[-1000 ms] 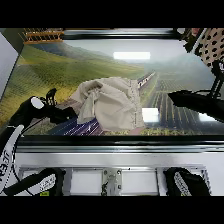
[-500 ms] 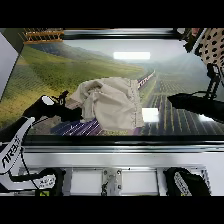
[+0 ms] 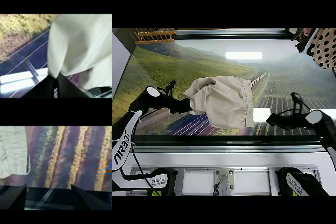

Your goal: Fold the clothes and pants, and hang the long-sleeved shirts on hangers.

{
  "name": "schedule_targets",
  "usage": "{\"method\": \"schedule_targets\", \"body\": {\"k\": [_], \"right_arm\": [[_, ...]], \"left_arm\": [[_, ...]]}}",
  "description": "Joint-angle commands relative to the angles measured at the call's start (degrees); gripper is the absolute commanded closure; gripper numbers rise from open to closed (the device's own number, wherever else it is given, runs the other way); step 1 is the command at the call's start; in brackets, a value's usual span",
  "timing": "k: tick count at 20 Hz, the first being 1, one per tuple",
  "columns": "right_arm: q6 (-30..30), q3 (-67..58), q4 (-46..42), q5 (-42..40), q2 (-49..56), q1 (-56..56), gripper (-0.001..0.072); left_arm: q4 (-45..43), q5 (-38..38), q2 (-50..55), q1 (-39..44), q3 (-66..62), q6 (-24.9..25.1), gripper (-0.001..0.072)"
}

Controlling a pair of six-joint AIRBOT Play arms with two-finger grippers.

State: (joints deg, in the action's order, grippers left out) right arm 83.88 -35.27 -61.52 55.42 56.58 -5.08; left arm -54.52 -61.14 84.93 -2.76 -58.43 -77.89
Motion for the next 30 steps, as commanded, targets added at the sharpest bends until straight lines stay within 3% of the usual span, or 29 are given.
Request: {"method": "schedule_targets", "body": {"k": [1,6,15,17,20,21,22,23,25,27,30], "right_arm": [[1.22,1.27,5.86,-7.5,8.24,6.36,0.0144],[1.22,1.22,12.13,-14.53,13.7,13.0,0.0144],[0.13,1.09,17.29,-16.61,15.52,14.51,0.0163],[0.13,1.03,18.53,-18.78,15.54,15.23,0.0272],[0.15,1.01,20.87,-22.14,15.89,16.04,0.0273],[0.13,1.01,20.85,-22.97,15.93,16.24,0.0306],[0.13,1.01,20.81,-23.32,15.91,16.24,0.0539],[0.11,1.01,20.61,-23.8,15.89,16.24,0.069],[-0.07,0.68,19.91,-24.57,15.13,16.2,0.0694],[-0.04,-2.32,13.03,-21.73,11.8,15.26,0.0695],[0.17,-13.05,-2.51,-8.22,3.39,11.3,0.0695]], "left_arm": [[0.04,-0.37,0.04,-0.2,-0.46,0.11,0.0703],[0.04,-0.24,0.04,-0.2,-0.46,0.11,0.0703],[0.04,0.24,0.04,-0.2,-0.46,0.11,0.0703],[0.07,0.24,0.04,-0.2,-0.46,0.11,0.0703],[0.07,0.24,0.04,-0.2,-0.46,0.11,0.0703],[0.04,0.24,0.04,-0.2,-0.46,0.11,0.0703],[0.04,0.22,0.04,-0.2,-0.46,0.11,0.0703],[0.04,0.22,0.04,-0.2,-0.46,0.11,0.0703],[-0.04,0.13,-0.02,-0.26,-0.48,0.13,0.0703],[-2.23,0.02,-2.05,-1.7,-0.83,0.09,0.0703],[-6.88,-4.5,-8.13,-6.01,-7.15,0.15,0.0703]]}}
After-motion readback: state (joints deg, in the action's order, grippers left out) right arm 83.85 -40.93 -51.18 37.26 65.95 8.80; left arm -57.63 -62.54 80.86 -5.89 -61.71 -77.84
